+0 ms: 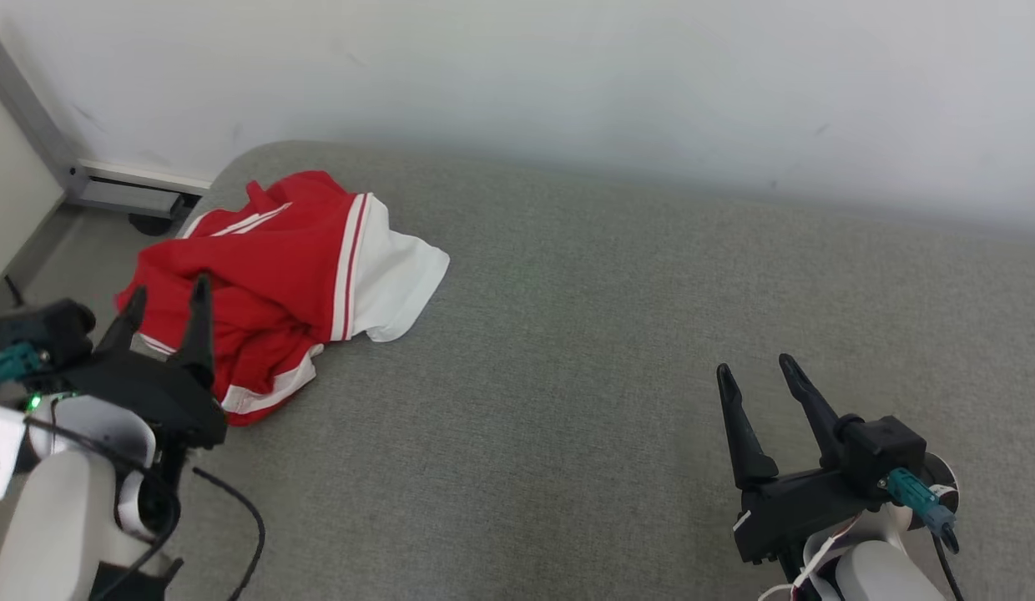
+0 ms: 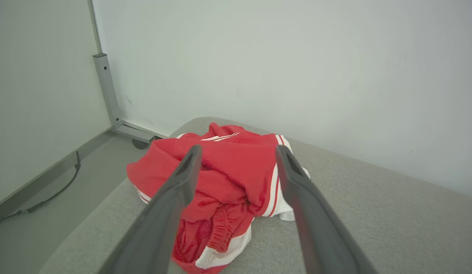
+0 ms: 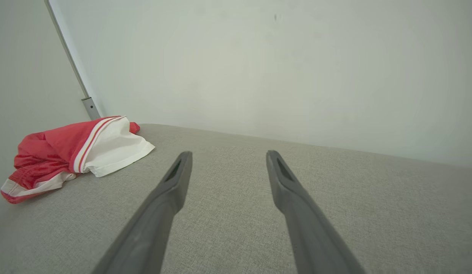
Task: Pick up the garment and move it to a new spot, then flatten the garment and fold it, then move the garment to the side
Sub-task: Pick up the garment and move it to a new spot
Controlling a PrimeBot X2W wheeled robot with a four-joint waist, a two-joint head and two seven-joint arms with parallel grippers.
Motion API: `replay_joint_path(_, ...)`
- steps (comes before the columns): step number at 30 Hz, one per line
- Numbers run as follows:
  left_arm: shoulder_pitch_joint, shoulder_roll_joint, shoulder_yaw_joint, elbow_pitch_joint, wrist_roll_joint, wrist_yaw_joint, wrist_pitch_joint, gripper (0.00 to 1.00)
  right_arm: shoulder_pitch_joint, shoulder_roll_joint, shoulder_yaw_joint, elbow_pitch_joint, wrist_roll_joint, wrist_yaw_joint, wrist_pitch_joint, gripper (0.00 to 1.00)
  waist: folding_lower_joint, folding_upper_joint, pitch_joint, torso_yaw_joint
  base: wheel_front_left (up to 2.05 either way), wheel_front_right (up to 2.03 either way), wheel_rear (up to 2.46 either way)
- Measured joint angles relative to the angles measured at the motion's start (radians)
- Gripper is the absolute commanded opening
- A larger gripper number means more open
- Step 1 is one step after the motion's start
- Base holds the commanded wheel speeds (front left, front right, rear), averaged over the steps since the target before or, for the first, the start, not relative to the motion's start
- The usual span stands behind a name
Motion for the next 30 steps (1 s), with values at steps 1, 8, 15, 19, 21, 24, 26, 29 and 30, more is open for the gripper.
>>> replay_joint_path(1,-0.027,-0.001,0.001,0.023,-0.007,-0.008,0.010,1.00,-0.006,-0.002,0.001,-0.001,-0.003,0.000,0.001,1.00,0.0000,0.0000,0.009,-0.008,0.00,0.00,0.00)
replay_joint_path(8,-0.206,0.025,0.025,0.175,-0.079,-0.034,0.091,1.00,-0.053,-0.014,0.003,-0.030,-0.022,0.000,0.017,1.00,0.0001,0.0000,0.076,-0.062,0.00,0.00,0.00)
replay_joint_path(15,-0.348,0.126,0.032,0.317,-0.104,-0.050,0.168,1.00,-0.098,-0.028,0.017,-0.056,-0.048,0.000,0.034,1.00,0.0001,0.0000,0.146,-0.117,0.00,0.00,0.00)
replay_joint_path(19,-0.384,0.136,0.045,0.384,-0.136,-0.051,0.205,1.00,-0.116,-0.042,0.010,-0.063,-0.053,-0.003,0.035,1.00,0.0001,0.0001,0.185,-0.149,0.00,0.00,0.00)
replay_joint_path(21,-0.403,0.144,0.040,0.416,-0.135,-0.051,0.221,1.00,-0.116,-0.051,0.010,-0.065,-0.057,-0.004,0.043,1.00,0.0002,0.0001,0.204,-0.164,0.00,0.00,0.00)
replay_joint_path(24,-0.445,0.165,0.046,0.467,-0.140,-0.051,0.246,1.00,-0.128,-0.056,0.011,-0.066,-0.060,-0.005,0.044,1.00,0.0001,0.0001,0.232,-0.185,0.00,0.00,0.00)
replay_joint_path(26,-0.458,0.165,0.041,0.494,-0.148,-0.051,0.263,1.00,-0.141,-0.055,0.014,-0.073,-0.064,-0.005,0.045,1.00,0.0002,0.0001,0.249,-0.198,0.00,0.00,0.00)
replay_joint_path(29,-0.460,0.162,0.033,0.544,-0.157,-0.051,0.307,1.00,-0.153,-0.056,0.015,-0.077,-0.068,-0.008,0.053,1.00,0.0002,0.0001,0.271,-0.216,0.00,0.00,0.00)
replay_joint_path(30,-0.460,0.163,0.020,0.555,-0.155,-0.051,0.316,1.00,-0.153,-0.056,0.015,-0.079,-0.070,-0.008,0.053,1.00,0.0002,0.0001,0.278,-0.222,0.00,0.00,0.00)
